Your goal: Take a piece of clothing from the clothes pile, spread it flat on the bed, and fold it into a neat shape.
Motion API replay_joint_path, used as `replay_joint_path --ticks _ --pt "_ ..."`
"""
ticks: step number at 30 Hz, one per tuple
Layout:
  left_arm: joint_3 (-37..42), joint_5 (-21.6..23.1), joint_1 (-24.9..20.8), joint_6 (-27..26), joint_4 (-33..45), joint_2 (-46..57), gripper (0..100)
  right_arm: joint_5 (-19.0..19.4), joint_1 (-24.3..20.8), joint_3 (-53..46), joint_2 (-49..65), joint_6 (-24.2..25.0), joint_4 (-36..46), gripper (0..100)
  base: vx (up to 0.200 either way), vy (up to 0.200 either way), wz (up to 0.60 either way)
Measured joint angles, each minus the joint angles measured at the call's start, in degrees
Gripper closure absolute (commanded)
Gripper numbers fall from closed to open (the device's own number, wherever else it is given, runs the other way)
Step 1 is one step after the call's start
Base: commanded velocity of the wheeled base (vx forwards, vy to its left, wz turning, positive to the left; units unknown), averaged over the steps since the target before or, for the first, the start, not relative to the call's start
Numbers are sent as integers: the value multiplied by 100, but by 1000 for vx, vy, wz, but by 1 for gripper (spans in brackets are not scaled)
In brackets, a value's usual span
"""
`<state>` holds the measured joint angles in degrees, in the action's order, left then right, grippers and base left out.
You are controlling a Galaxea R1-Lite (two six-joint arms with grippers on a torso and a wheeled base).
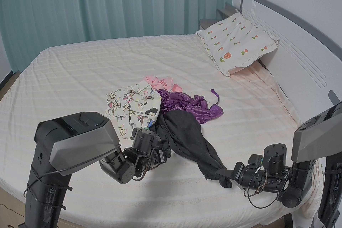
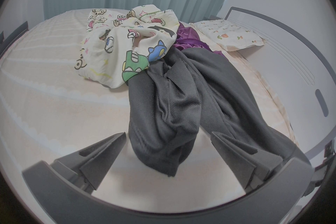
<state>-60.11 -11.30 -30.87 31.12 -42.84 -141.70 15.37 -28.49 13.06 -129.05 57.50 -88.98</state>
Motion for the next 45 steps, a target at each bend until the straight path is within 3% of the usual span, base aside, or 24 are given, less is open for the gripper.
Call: replay_joint_path --ticks 8,9,15,23,30,35,45 --pt "-802 -312 -9 2 877 -354 0 -18 -4 11 2 -9 0 100 0 0 0" --pt "-874 -336 -9 5 931 -380 100 -18 -4 11 2 -9 0 100 0 0 0" --pt "-992 -407 -2 73 964 -452 100 -18 -6 11 9 -6 0 100 0 0 0" --pt "-595 -364 48 952 901 -74 100 -51 -17 -33 61 -93 5 100 0 0 0" --pt "417 -244 69 1403 335 1224 100 -462 -65 -105 744 -282 2 100 0 0 0" --pt "1191 -323 61 1304 -733 2297 100 -673 -41 -113 1662 -496 2 100 0 0 0" --pt "2054 -728 74 1218 -1256 4039 100 -886 51 623 3200 -989 -6 100 0 0 0"
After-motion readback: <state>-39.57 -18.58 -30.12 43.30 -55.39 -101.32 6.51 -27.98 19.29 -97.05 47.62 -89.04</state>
